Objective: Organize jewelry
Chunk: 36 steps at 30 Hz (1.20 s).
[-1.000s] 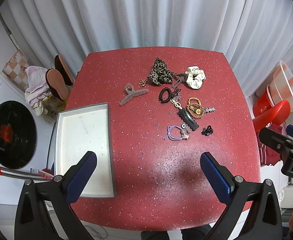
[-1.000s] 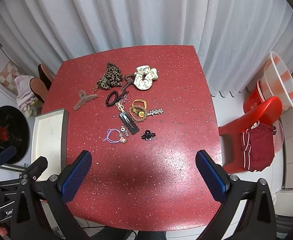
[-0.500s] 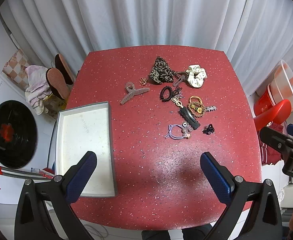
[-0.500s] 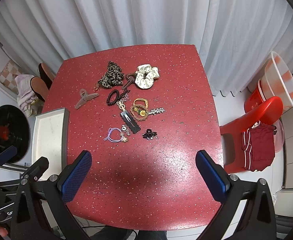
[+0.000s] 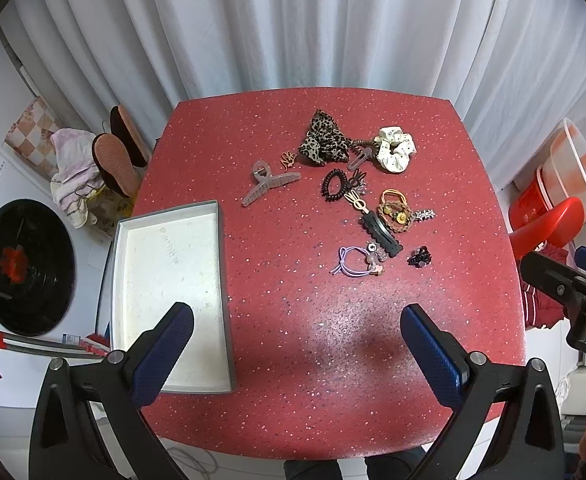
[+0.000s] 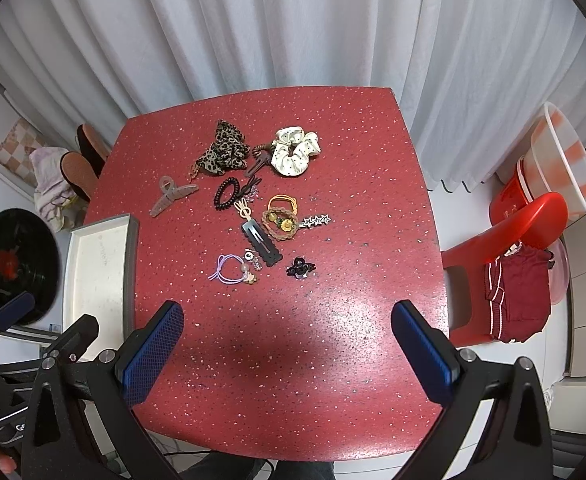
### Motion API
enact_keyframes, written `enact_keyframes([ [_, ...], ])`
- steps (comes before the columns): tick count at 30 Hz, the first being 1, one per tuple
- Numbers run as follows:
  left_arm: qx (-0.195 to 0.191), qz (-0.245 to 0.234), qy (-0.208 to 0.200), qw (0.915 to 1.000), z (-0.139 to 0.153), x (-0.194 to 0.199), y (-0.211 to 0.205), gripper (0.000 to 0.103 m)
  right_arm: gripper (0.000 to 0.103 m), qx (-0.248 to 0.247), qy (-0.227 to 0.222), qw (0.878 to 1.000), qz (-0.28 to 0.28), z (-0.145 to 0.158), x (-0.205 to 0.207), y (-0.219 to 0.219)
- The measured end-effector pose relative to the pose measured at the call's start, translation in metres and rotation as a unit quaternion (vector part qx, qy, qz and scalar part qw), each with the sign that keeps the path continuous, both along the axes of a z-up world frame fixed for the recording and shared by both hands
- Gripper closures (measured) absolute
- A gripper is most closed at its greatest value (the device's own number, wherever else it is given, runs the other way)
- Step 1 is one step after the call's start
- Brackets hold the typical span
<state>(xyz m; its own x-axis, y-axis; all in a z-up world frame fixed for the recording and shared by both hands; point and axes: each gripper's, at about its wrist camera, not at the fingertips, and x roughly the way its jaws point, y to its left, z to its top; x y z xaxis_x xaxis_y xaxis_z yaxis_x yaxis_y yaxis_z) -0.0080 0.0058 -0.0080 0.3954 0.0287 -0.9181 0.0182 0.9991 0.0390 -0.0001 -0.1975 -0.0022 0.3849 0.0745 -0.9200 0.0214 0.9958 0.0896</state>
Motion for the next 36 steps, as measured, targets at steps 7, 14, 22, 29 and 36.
enact_keyframes([
  [7,0.001,0.0,0.001,1.0,-0.0005,0.0003,0.0006,0.0,0.0,0.0,0.002,1.0,0.002,-0.0021,0.0015,0.0018],
  [14,0.002,0.002,0.003,1.0,-0.0021,0.0008,0.0008,0.0,0.0,0.001,0.004,1.0,0.003,-0.003,0.0018,0.0005],
  [22,0.003,0.002,0.005,1.0,-0.0022,0.0004,0.0012,0.0,0.0,0.002,0.006,1.0,0.003,-0.0035,0.0015,-0.0005],
  [29,0.004,0.001,0.007,1.0,-0.0038,0.0004,-0.0015,0.0,0.0,0.002,0.006,1.0,0.003,-0.0035,0.0024,-0.0005],
  [36,0.005,0.001,0.009,0.9999,-0.0044,0.0016,-0.0022,0.0,0.0,0.002,0.006,1.0,0.004,-0.0049,0.0018,-0.0012],
])
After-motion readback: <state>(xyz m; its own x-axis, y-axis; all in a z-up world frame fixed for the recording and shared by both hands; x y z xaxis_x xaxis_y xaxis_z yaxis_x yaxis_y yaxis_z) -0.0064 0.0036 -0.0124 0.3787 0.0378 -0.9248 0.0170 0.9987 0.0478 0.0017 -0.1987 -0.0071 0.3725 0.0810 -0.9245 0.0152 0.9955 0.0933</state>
